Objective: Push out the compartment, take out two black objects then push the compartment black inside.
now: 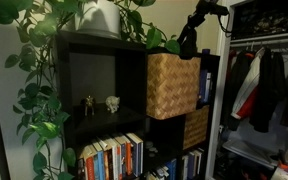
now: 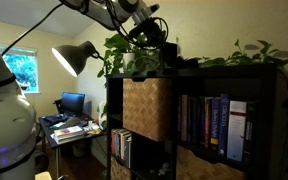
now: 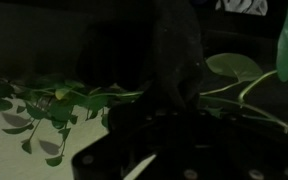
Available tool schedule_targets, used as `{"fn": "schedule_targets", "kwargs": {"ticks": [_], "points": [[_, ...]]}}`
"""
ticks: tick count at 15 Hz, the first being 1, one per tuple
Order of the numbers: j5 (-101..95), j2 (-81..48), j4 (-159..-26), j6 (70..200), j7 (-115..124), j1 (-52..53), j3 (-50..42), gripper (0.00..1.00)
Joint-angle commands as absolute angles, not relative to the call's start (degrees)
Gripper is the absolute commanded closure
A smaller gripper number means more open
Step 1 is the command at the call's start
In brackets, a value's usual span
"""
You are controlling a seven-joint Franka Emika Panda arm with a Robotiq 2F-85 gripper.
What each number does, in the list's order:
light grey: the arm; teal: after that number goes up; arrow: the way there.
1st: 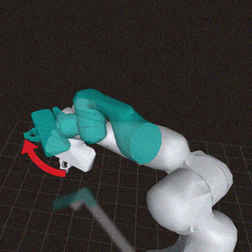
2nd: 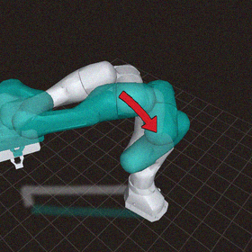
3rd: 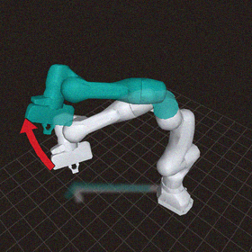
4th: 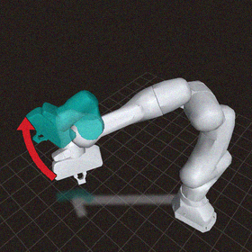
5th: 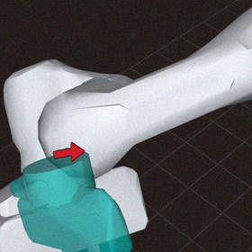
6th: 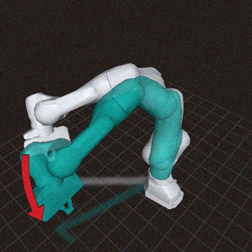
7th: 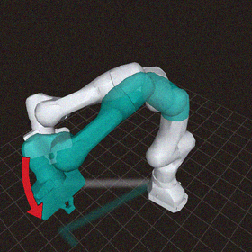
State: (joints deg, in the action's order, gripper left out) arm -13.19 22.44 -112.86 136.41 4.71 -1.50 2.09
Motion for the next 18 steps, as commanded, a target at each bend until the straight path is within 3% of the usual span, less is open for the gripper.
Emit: {"fn": "schedule_targets", "kwargs": {"ticks": [1,18], "points": [[-16.37,18.88,-106.14,135.00,6.12,-3.71,3.60,0.96],[-17.73,13.52,-96.94,129.89,3.40,-2.07,2.89,0.96]]}}
